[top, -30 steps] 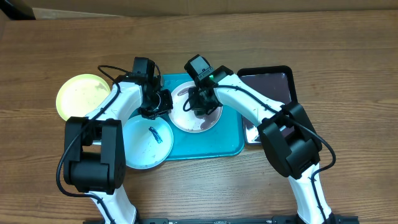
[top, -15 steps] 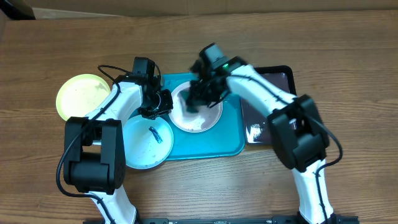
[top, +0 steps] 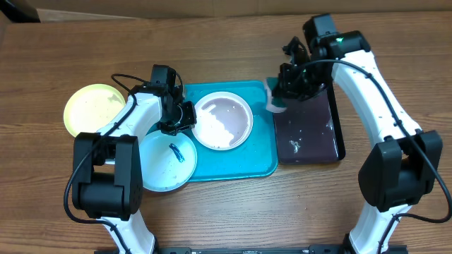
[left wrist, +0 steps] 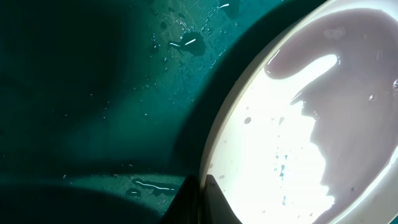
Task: Clean dirty plates on tray and stack at the side
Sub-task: 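Dip the sponge into the black tray's water with the right gripper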
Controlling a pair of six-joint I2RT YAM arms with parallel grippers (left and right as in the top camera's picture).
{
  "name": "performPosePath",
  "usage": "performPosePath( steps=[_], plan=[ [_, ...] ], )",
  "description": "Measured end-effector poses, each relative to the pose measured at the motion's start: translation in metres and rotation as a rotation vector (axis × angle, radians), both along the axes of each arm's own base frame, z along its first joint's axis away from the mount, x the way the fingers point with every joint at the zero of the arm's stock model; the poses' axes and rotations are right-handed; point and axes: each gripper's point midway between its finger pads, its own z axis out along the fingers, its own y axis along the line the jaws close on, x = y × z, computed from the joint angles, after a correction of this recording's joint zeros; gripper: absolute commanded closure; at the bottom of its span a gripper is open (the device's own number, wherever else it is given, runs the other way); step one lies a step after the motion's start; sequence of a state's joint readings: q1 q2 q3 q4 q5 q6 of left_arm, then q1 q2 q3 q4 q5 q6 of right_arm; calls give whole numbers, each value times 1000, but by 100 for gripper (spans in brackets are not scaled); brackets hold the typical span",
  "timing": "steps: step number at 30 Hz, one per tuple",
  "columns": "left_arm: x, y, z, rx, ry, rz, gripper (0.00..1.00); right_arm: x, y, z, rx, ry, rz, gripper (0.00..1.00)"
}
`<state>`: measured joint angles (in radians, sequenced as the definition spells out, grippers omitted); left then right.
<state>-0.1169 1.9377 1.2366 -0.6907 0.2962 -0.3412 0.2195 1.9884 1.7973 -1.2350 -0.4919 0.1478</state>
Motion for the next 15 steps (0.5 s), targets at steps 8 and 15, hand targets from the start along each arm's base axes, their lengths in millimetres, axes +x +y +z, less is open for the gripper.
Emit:
performPosePath(
  steps=[8, 15],
  plan=[
    [0, -1, 0, -4, -2, -2, 96, 9, 17, 7, 104, -60, 46, 96],
    [0, -2, 1, -8, -2, -2, 96, 11, 52, -7, 227, -105, 93, 96]
  ],
)
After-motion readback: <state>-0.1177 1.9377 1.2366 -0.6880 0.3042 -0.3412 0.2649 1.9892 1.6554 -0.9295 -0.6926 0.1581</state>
